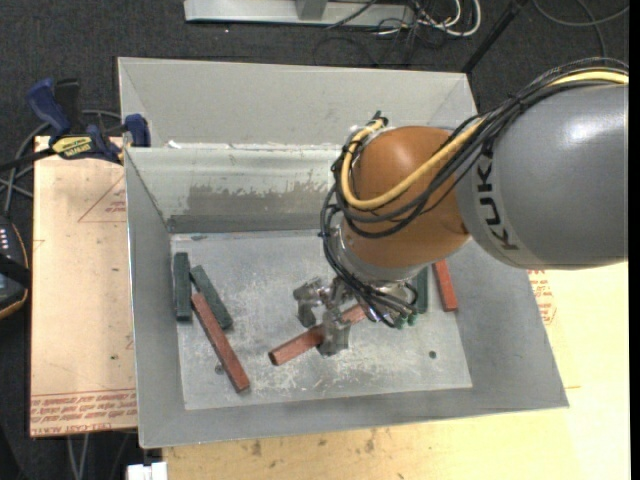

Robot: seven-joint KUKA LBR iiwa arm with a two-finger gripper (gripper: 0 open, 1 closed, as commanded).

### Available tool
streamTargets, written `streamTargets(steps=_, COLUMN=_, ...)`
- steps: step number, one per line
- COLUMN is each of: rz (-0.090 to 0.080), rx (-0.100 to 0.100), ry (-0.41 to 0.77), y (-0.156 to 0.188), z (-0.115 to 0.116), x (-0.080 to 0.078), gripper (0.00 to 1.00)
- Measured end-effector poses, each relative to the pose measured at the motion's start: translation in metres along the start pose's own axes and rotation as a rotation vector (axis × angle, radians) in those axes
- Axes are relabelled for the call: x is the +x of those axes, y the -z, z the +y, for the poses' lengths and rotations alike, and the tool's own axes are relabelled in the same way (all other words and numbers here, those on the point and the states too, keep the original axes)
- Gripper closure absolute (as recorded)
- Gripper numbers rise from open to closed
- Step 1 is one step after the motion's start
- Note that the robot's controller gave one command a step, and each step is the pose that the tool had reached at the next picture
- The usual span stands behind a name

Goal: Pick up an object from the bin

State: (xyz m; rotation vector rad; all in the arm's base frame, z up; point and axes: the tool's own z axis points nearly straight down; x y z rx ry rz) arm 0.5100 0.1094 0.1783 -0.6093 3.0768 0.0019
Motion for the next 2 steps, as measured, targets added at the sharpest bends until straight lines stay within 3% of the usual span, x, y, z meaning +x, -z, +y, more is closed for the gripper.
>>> streamTargets(steps=2, rz=0.002, rx=0.0, ry=-0.004, y=0.0122, z=0.0003, x=-0.0018, gripper=1.0)
